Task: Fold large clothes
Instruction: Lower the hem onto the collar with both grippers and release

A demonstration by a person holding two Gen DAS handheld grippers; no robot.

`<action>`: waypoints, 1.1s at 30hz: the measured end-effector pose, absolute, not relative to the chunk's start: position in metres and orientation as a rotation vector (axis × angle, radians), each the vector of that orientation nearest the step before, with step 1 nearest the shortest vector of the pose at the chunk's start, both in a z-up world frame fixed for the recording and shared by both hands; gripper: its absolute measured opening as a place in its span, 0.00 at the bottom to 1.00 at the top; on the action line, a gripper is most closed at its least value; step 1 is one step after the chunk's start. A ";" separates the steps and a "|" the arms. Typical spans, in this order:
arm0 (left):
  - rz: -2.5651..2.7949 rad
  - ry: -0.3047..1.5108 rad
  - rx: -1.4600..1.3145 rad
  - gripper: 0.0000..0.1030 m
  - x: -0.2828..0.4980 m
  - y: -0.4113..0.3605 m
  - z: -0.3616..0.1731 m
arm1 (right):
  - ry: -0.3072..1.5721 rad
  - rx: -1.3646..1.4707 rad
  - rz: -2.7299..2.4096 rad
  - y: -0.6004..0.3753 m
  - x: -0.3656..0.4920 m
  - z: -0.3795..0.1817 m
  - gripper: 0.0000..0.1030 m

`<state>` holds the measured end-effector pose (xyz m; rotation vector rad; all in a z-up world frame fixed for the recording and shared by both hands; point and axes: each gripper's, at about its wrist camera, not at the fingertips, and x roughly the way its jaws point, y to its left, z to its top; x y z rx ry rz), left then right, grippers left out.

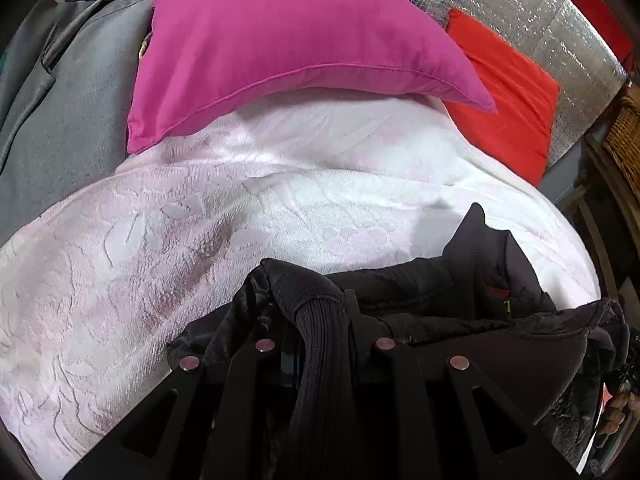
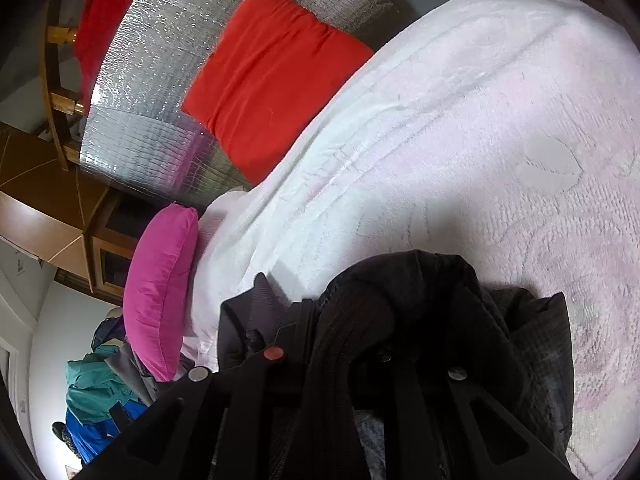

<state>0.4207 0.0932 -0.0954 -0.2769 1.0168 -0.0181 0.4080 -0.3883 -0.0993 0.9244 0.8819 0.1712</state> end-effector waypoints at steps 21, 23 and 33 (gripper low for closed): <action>-0.150 0.993 -0.621 0.63 0.420 0.116 -0.082 | 0.792 0.947 0.272 -0.395 0.393 -0.066 0.69; -0.173 0.980 -0.649 0.65 0.421 0.120 -0.079 | 0.799 0.901 0.277 -0.393 0.392 -0.063 0.69; -0.258 0.947 -1.025 0.82 0.433 0.154 -0.091 | 0.851 0.694 0.241 -0.387 0.401 -0.073 0.69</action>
